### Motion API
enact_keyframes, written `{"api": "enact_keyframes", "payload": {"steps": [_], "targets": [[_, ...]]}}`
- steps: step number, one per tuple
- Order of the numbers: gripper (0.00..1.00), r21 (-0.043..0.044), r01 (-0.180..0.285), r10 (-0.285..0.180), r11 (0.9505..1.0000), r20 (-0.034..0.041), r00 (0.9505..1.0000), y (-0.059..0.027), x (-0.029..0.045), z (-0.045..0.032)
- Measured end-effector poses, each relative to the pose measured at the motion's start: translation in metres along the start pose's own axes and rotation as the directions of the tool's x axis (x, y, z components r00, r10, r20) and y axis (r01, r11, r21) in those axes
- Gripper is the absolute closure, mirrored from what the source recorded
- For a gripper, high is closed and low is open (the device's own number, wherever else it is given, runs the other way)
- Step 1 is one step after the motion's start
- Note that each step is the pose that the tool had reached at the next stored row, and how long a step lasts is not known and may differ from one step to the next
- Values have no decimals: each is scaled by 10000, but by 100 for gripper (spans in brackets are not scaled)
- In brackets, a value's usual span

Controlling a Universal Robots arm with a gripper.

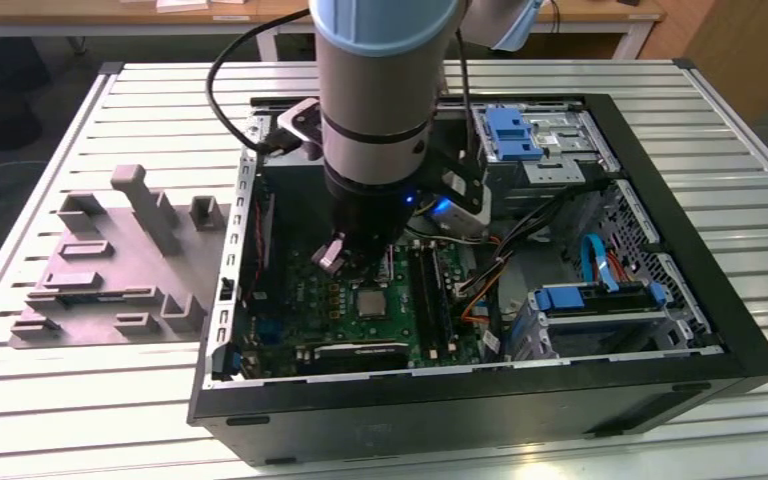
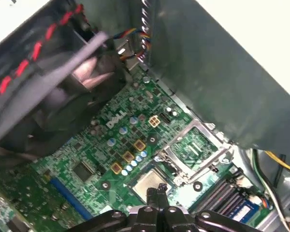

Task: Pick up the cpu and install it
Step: 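Close the cpu cover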

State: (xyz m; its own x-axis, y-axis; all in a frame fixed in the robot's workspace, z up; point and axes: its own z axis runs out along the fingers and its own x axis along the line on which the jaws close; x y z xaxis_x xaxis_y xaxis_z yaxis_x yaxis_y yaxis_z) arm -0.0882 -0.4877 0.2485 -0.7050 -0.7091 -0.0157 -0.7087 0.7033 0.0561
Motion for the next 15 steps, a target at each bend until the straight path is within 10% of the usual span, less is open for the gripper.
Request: {"api": "enact_keyframes", "payload": {"steps": [8,15], "targets": [[89,-28,100,-100,9999,22,9999,-121,-173,19],[89,-54,1269,-1270,9919,-41,9919,-123,-173,41]]}}
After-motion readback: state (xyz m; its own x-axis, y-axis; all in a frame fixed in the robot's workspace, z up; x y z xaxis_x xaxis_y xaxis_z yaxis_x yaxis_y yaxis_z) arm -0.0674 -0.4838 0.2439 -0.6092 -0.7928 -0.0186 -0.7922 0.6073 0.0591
